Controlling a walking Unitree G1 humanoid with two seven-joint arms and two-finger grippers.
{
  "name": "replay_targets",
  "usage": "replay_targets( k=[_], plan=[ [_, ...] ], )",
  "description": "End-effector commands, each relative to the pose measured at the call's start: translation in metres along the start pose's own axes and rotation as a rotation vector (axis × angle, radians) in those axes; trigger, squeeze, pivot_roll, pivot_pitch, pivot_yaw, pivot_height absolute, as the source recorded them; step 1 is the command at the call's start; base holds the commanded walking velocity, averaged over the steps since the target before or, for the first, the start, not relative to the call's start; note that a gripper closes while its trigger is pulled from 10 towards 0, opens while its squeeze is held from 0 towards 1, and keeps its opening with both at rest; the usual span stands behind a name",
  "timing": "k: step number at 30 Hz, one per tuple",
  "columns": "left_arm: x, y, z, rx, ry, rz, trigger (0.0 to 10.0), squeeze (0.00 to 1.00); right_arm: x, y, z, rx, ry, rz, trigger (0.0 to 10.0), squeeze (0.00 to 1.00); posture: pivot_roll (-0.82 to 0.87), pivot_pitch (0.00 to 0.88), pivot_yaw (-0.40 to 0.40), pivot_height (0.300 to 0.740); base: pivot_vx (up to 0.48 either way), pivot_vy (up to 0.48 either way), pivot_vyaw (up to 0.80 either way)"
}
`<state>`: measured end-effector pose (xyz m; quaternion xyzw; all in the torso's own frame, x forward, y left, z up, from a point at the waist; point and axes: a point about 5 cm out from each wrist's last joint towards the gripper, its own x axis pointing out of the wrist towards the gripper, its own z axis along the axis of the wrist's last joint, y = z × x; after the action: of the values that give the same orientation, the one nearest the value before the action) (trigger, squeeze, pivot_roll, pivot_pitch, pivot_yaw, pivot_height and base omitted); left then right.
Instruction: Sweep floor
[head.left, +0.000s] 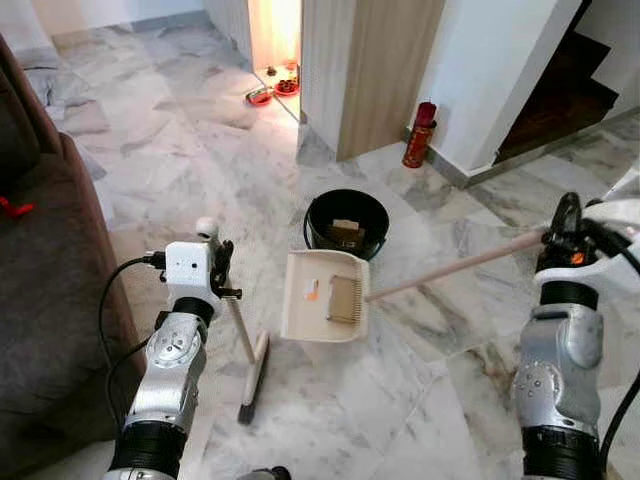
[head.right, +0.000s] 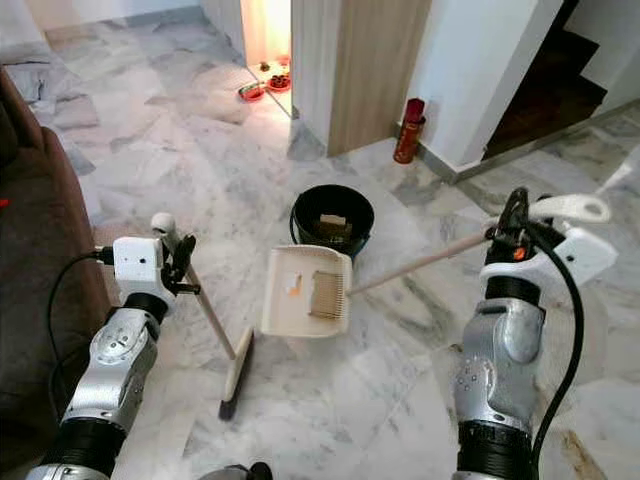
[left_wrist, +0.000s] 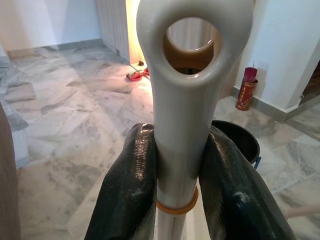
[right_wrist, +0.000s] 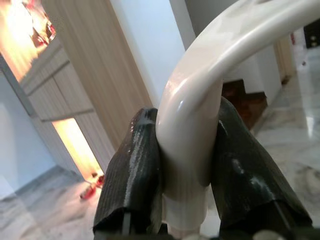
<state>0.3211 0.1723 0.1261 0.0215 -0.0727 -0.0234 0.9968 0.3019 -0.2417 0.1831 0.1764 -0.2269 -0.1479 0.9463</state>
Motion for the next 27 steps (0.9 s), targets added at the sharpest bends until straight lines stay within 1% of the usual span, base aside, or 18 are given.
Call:
replay_targets(
  k=[1,3,10,15,27],
  plan=[
    [0.003,-0.001,0.008,0.012,-0.043,-0.005,10.0,0.00,0.009,0.008,0.029,0.030,-0.122,0.013,10.0,0.00,0.16,0.109,-0.058,0.740,0.000,0.000,0.00],
    [0.002,0.000,0.010,0.015,-0.056,0.004,10.0,0.00,0.011,0.009,0.035,0.032,-0.144,0.005,10.0,0.00,0.17,0.100,-0.060,0.740,0.000,0.000,0.00],
    [0.001,0.001,0.011,0.013,-0.067,0.008,10.0,0.00,0.012,0.012,0.041,0.013,-0.162,0.007,10.0,0.00,0.17,0.093,-0.060,0.740,0.000,0.000,0.00],
    [0.001,0.000,0.010,0.017,-0.061,0.005,10.0,0.00,0.012,0.018,0.049,0.002,-0.216,0.030,10.0,0.00,0.17,0.086,-0.058,0.740,0.000,0.000,0.00],
    [0.002,-0.002,0.011,0.017,-0.069,-0.010,10.0,0.00,0.010,0.019,0.047,-0.007,-0.214,0.030,10.0,0.00,0.17,0.080,-0.056,0.740,0.000,0.000,0.00]
  ],
)
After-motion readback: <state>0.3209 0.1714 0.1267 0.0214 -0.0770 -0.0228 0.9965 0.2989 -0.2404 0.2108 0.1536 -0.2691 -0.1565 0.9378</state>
